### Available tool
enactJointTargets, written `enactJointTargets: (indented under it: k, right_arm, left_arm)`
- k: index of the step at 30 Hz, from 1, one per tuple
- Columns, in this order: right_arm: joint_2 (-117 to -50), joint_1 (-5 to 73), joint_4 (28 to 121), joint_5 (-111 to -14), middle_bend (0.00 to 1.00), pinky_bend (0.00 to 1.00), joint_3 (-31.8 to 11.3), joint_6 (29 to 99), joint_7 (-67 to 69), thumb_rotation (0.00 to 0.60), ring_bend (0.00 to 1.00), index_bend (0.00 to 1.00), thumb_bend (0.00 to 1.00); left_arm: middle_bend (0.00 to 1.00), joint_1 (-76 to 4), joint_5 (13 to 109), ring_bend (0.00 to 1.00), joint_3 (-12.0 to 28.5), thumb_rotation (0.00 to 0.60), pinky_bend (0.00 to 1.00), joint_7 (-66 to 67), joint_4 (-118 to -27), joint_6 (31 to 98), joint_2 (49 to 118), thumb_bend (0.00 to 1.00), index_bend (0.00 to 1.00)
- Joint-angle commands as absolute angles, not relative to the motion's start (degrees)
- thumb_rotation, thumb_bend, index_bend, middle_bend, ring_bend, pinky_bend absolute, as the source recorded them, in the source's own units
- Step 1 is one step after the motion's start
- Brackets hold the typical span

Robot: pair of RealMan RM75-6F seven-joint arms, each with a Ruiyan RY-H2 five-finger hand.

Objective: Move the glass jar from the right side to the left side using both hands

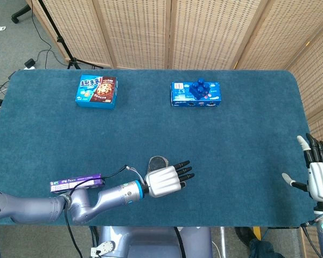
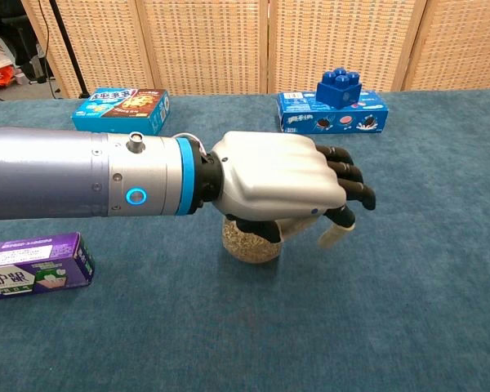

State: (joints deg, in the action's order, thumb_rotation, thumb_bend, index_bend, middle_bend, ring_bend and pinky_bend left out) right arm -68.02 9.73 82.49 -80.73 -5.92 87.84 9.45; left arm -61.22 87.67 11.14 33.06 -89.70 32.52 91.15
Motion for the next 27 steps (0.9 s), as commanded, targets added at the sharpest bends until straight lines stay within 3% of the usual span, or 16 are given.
enactJointTargets:
  k: [1, 18, 27]
  right_arm:
    - [-67.9, 9.61, 82.56, -80.58, 0.0, 0.0, -6.2, 87.5, 9.89, 0.6, 0.0, 0.0, 0.0]
    - [-67.42, 8.79, 83.6, -81.11, 0.0, 0.0, -7.34, 86.74, 11.16, 0.6, 0.0, 0.0, 0.0]
    - [-67.42, 8.56, 84.2, -80.99, 0.0, 0.0, -7.96, 86.19, 11.55, 0.6, 0.0, 0.0, 0.0]
  left_arm:
    - [0.19, -61.73, 87.08, 0.11, 10.3, 0.6, 0.1, 33.43, -88.79, 32.44, 91.65, 1.0, 0.49]
    - [0.24, -62.47, 85.14, 0.15, 6.65, 0.6, 0.1, 32.51, -83.25, 34.92, 93.13, 1.0, 0.54]
    - [0.27, -61.78, 86.71, 0.15, 3.78, 0.6, 0.1, 30.52, -82.03, 36.84, 90.46, 1.0, 0.57]
